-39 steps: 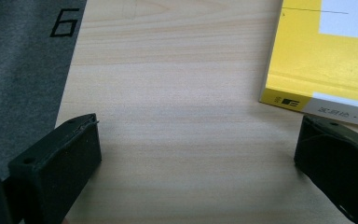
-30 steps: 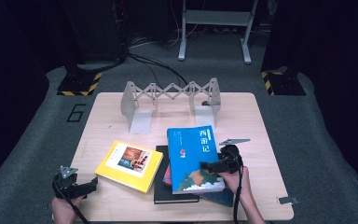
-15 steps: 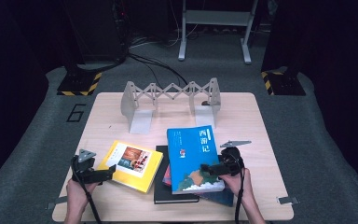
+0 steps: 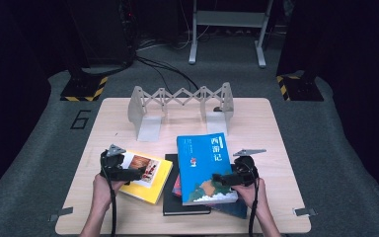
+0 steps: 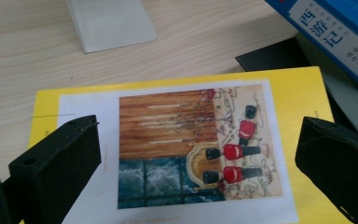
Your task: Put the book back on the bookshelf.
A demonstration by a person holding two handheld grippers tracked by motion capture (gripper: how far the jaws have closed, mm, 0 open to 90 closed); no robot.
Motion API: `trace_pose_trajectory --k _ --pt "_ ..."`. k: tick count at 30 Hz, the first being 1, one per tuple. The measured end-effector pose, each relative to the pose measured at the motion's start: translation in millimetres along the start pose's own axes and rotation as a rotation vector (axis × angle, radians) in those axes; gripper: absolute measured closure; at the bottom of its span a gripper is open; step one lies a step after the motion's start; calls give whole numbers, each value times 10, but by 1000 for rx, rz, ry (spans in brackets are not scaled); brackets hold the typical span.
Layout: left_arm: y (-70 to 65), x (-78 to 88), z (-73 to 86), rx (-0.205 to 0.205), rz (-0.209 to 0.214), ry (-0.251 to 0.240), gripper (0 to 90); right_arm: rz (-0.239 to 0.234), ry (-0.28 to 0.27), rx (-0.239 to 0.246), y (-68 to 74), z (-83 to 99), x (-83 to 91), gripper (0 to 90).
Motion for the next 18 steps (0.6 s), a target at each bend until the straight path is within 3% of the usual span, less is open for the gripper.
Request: trace_pose_trajectory --k 5,14,15,18 --pt "-98 -92 -89 -5 39 4 2 11 6 24 21 -17 -4 95" --pt "-292 -281 -244 -21 103 26 2 22 5 18 41 -22 -9 92" --pt "-304 -296 -260 -41 118 41 2 23 5 19 40 -23 -9 92" --pt "-371 -375 -306 -33 136 37 0 25 6 22 40 -25 -11 92"
Point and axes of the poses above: each handheld gripper's, and its own axes: x roughly backward along the jaws, z roughly out of its underside, y roughly to its left, the point moved 5 cm from there along -x, roughly forward along the jaws, and after that the axes turned 5 degrees about -y, right-handed, at the moved point
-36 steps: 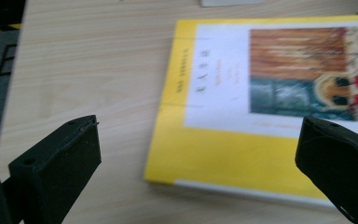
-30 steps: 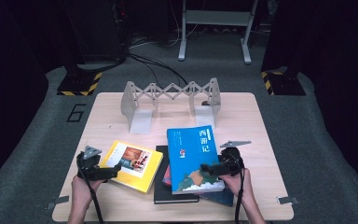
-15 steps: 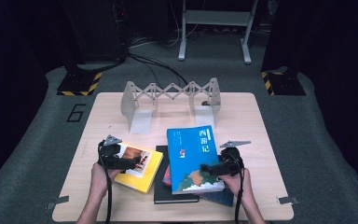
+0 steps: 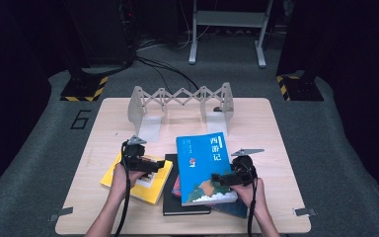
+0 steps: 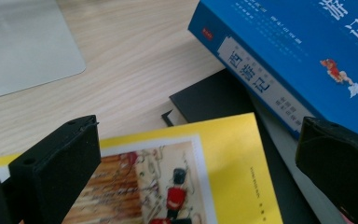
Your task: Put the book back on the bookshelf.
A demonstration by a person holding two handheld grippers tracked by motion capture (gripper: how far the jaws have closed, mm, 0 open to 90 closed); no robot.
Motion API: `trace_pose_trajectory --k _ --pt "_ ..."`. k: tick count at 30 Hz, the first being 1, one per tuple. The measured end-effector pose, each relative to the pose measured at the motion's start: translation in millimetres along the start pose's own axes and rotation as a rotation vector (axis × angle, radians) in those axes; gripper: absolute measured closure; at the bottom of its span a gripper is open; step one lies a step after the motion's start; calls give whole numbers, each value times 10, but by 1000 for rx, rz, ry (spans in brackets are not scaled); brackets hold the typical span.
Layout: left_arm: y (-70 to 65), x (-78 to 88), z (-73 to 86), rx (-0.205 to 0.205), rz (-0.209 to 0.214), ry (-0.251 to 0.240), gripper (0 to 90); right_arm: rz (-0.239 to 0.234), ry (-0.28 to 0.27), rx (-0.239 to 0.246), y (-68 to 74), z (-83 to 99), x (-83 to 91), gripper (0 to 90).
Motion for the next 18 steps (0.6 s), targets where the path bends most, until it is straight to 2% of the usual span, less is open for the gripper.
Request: trace_pose_trajectory --k 11,13,15,18 --pt "-161 -309 -131 -2 78 37 1 11 -7 6 33 -12 -11 91" --pt "-188 -364 -152 1 84 35 1 9 -2 8 30 -14 -13 91" --pt "-213 -431 -175 12 118 50 1 6 -1 -2 25 -11 -14 91" --pt "-237 -480 -193 24 122 46 2 1 1 -4 20 -9 -15 91"
Point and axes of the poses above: each handheld gripper's, and its own axes: x roughly backward along the jaws, z roughly out of its underside, y roughly to its left, the point moved 5 cm from there along -x, roughly forward along the jaws, and after that the axes turned 5 degrees about -y, right-handed, at the moved point
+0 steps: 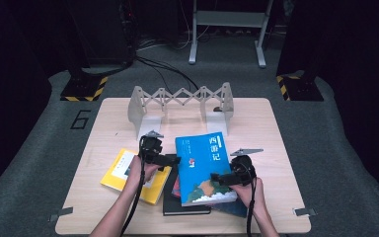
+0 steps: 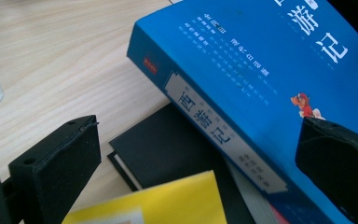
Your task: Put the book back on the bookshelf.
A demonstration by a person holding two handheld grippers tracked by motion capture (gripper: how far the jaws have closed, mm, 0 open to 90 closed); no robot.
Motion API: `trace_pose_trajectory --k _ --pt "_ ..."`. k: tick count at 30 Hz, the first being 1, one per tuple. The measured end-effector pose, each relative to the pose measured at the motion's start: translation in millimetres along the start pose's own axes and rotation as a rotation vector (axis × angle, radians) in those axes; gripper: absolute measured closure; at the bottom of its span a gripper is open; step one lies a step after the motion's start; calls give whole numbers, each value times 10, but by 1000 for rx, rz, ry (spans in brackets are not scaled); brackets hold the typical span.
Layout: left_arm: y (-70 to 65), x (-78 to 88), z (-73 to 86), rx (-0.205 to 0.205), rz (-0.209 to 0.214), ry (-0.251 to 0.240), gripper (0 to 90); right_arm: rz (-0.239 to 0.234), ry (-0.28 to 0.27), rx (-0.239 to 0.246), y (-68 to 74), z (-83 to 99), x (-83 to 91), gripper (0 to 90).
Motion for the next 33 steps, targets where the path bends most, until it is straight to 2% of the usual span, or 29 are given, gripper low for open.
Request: trace_pose_trajectory --k 1,7,9,11,12,20,22,27,30,33 --pt "0 -16 -9 -8 6 5 1 -1 1 -1 -2 1 0 91" --pt "-31 -124 -42 8 31 20 2 -5 2 -3 -12 1 -2 91" --pt "-29 -161 -47 24 61 24 2 -6 0 1 -12 2 -2 91" --pt "-38 -187 -48 16 62 39 2 -5 -1 0 -10 2 -3 91" --pt "-47 -217 -53 31 74 36 2 -3 0 -1 -8 2 -2 91" --pt "-85 -321 -64 34 124 60 0 -5 -4 5 -13 1 -4 91" --pt "-108 -332 -69 48 121 61 0 -5 -3 1 -11 2 -3 91" --pt "-62 -358 -68 67 132 59 0 -7 -1 0 -12 0 -5 90" --pt "-64 -392 -69 89 163 63 0 -9 0 -5 -17 1 -8 90" --pt "-66 -422 -75 101 177 63 0 -13 -1 -9 -20 2 -9 90"
Point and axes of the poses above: each handheld gripper's, and its own axes: x roughly backward along the jaws, z roughly out of its underside, y roughly to its left, the point moved 5 cm from there along -x, roughly forward along the jaws, and after that the axes turned 5 degrees about -y, right-handed, at the moved point
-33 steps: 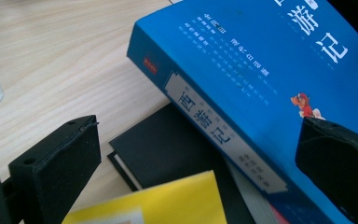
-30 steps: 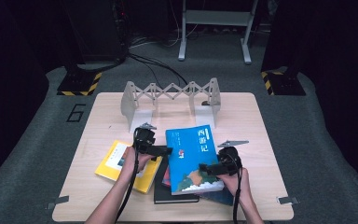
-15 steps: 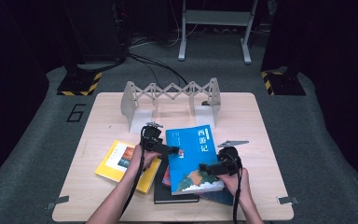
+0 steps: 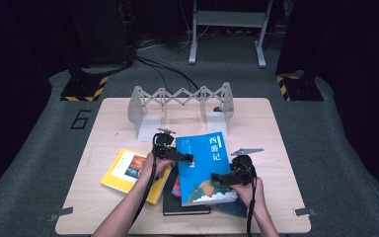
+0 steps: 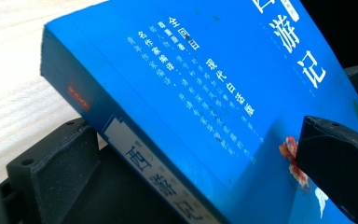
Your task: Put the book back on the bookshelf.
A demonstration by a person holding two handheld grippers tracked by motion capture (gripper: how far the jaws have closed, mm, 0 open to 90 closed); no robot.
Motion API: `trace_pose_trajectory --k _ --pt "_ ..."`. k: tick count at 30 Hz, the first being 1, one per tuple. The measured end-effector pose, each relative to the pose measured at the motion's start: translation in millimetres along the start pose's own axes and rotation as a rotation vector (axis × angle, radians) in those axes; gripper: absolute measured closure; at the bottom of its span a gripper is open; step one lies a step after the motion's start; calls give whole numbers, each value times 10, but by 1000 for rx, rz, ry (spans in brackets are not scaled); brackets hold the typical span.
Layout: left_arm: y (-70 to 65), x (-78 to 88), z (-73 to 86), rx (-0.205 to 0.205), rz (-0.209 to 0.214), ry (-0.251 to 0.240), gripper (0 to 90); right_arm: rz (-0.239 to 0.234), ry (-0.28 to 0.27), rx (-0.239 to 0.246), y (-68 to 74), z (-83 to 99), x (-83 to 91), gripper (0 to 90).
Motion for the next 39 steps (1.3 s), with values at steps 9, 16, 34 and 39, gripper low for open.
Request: trace_pose_trajectory --k 9,16,34,39 --pt "-48 17 -21 -28 -7 14 1 3 2 -6 -14 -13 -23 81" --pt "-106 49 -61 -58 -18 2 17 -1 7 -14 -25 -16 -29 80" --pt "-67 266 -71 -76 -53 -14 47 9 23 39 169 -116 -132 78" --pt "-76 319 -67 -78 -59 -24 53 7 24 44 193 -132 -150 76"
Point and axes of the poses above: each handheld gripper's, and its own axes: x roughly backward along the jaws, z roughly out of its underside, y roughly to its left, the point moved 5 cm from there along -x, roughly forward along the jaws, and after that the axes turned 5 degrees about -y, right-handed, at the moved point
